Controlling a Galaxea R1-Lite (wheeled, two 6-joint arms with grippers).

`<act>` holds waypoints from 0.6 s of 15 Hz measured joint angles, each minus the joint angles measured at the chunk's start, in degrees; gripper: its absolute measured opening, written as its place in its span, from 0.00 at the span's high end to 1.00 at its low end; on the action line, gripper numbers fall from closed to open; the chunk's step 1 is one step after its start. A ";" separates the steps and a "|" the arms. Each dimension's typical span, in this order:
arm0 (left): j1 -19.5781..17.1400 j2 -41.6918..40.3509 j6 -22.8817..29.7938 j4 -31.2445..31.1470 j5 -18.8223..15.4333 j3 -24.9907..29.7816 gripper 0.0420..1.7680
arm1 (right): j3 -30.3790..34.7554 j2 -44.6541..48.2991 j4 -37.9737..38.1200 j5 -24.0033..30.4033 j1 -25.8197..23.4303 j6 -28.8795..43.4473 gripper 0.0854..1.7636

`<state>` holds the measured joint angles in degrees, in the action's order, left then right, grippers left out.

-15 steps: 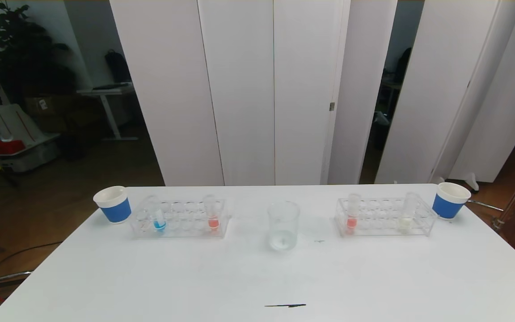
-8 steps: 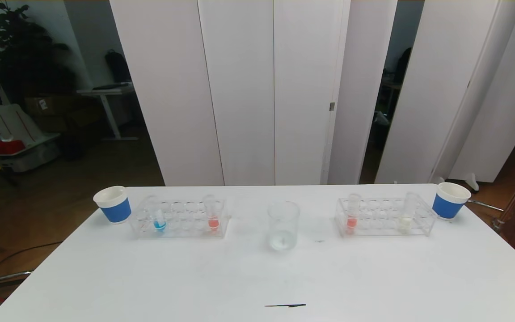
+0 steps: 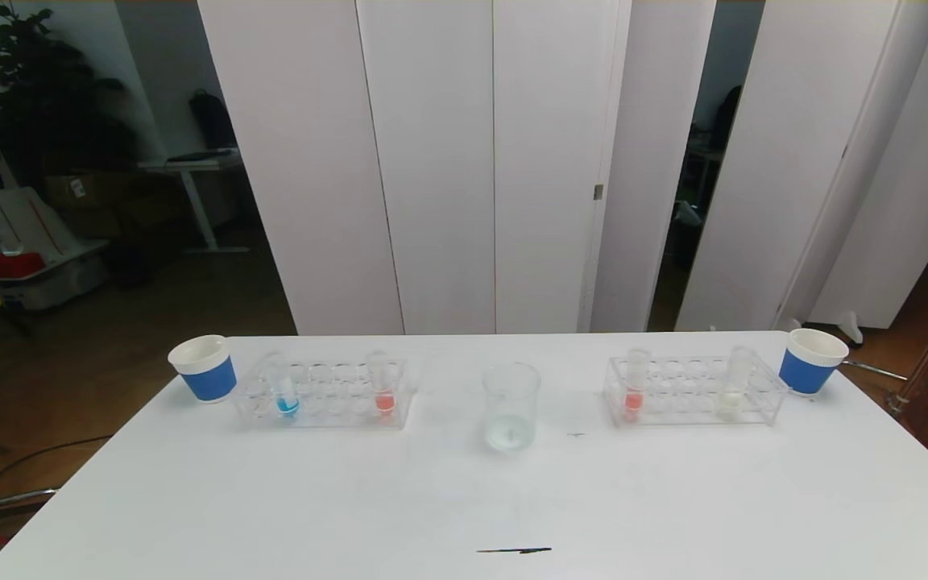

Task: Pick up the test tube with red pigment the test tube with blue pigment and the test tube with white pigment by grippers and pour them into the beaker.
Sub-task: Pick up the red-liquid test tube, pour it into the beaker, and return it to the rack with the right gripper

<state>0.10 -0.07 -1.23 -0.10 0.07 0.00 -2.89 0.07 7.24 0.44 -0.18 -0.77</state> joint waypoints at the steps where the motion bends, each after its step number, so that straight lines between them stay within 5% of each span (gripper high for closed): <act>1: 0.00 0.00 0.02 0.00 0.00 0.00 0.01 | 0.00 0.00 0.04 -0.20 0.00 0.00 0.01; 9: 0.00 0.00 0.02 0.00 0.00 0.00 0.01 | -7.80 -5.33 -0.02 -0.66 0.13 -0.17 0.01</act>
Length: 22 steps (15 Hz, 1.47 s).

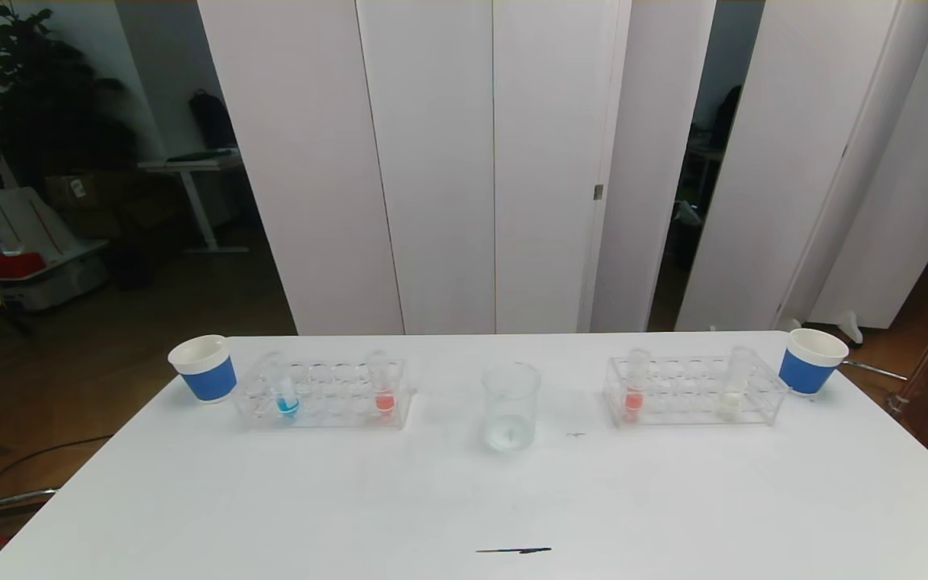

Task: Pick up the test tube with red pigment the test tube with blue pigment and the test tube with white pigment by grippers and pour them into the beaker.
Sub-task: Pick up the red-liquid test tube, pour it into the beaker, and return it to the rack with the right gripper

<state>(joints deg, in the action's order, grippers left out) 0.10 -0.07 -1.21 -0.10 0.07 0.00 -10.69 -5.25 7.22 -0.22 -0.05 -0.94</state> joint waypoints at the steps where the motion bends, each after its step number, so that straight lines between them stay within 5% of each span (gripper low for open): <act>1: 0.00 0.00 -0.02 0.00 0.00 0.00 0.01 | -2.56 -2.40 -0.15 0.01 0.07 -0.05 0.01; 10: 0.00 0.00 -0.02 0.02 0.00 0.00 0.01 | -23.70 -36.30 -13.69 1.60 0.45 0.30 0.01; 22: 0.00 0.00 -0.02 0.00 0.00 0.00 0.01 | -21.03 -79.31 -49.34 1.49 8.73 3.19 0.01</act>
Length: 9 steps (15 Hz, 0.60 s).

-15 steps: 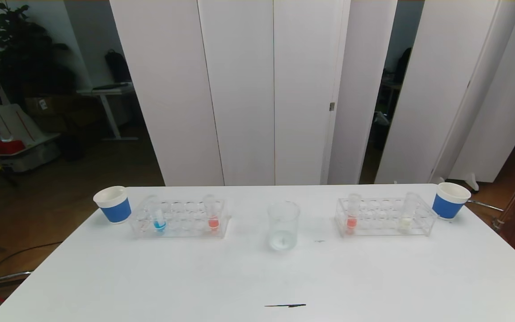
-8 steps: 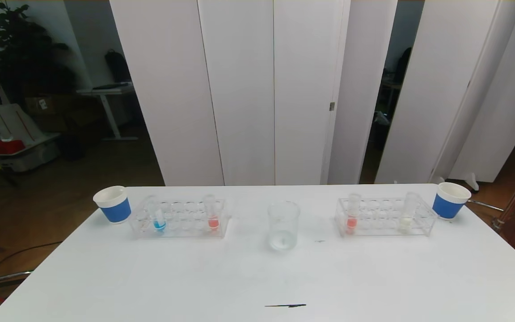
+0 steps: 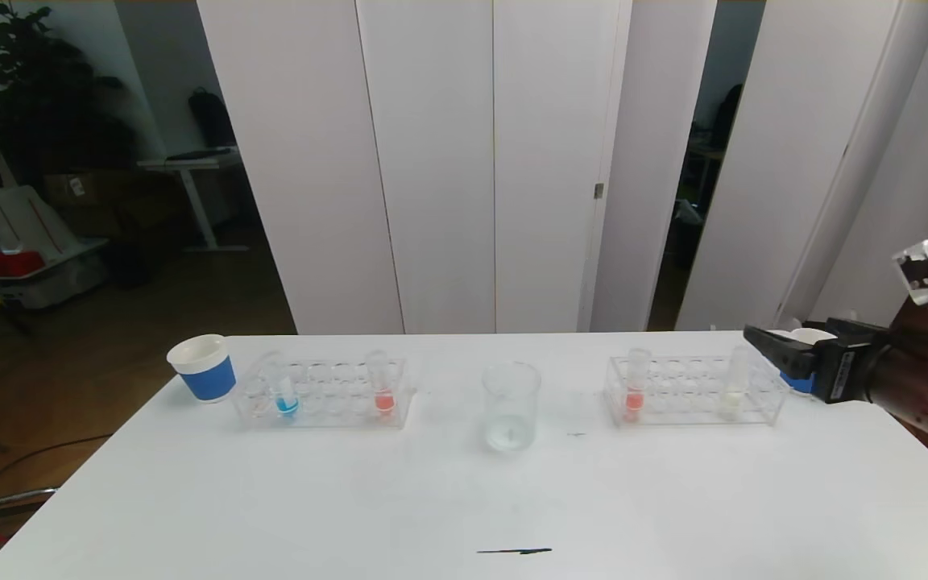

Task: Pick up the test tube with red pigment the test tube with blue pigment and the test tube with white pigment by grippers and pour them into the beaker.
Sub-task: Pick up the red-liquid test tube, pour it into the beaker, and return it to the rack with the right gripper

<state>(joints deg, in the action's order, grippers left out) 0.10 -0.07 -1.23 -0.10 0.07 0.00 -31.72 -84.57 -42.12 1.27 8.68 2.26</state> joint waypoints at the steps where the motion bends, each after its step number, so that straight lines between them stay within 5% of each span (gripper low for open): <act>1: 0.00 0.00 0.00 0.00 0.00 0.00 0.01 | 1.35 -2.62 -3.13 -0.41 1.45 -0.05 0.01; 9: 0.00 0.00 0.02 0.00 0.00 0.00 0.01 | 5.97 -19.59 -16.88 -5.58 9.51 -0.02 0.01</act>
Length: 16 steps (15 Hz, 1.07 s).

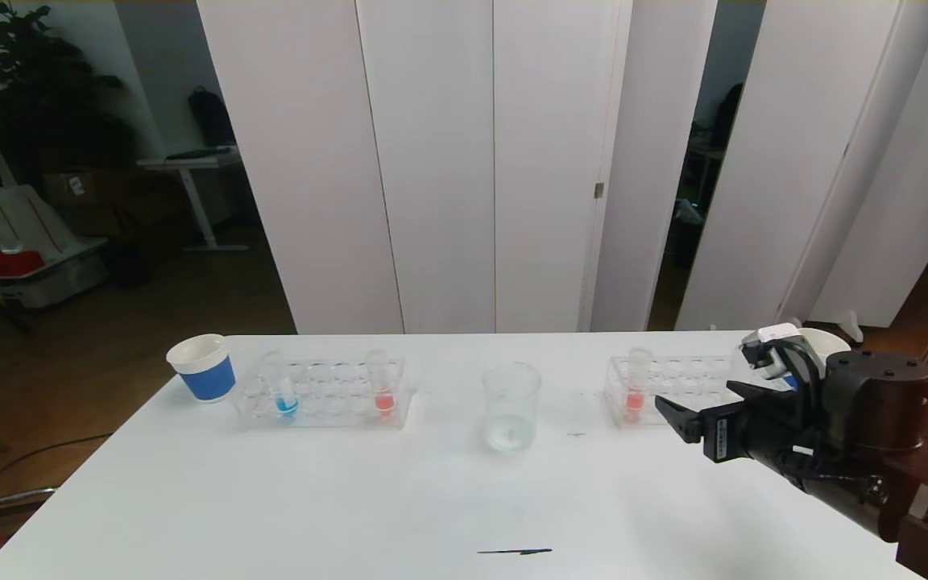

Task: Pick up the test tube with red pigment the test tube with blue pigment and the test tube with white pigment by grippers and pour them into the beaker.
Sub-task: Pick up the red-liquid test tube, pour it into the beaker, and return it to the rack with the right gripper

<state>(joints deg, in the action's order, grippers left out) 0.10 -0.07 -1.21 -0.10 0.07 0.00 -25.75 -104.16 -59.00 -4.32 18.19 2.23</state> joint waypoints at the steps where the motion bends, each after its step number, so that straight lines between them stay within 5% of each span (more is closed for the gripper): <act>1: 0.00 0.00 0.00 -0.01 0.00 0.00 0.01 | -0.77 -1.30 0.00 -0.04 0.16 0.00 0.01; 16: 0.00 0.00 0.00 0.00 0.00 -0.05 0.01 | -17.12 -19.14 -3.95 0.21 0.49 -3.39 0.01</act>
<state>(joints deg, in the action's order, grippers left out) 0.10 -0.07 -1.21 -0.10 0.07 -0.05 -42.86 -123.30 -62.95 -4.11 18.68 -1.16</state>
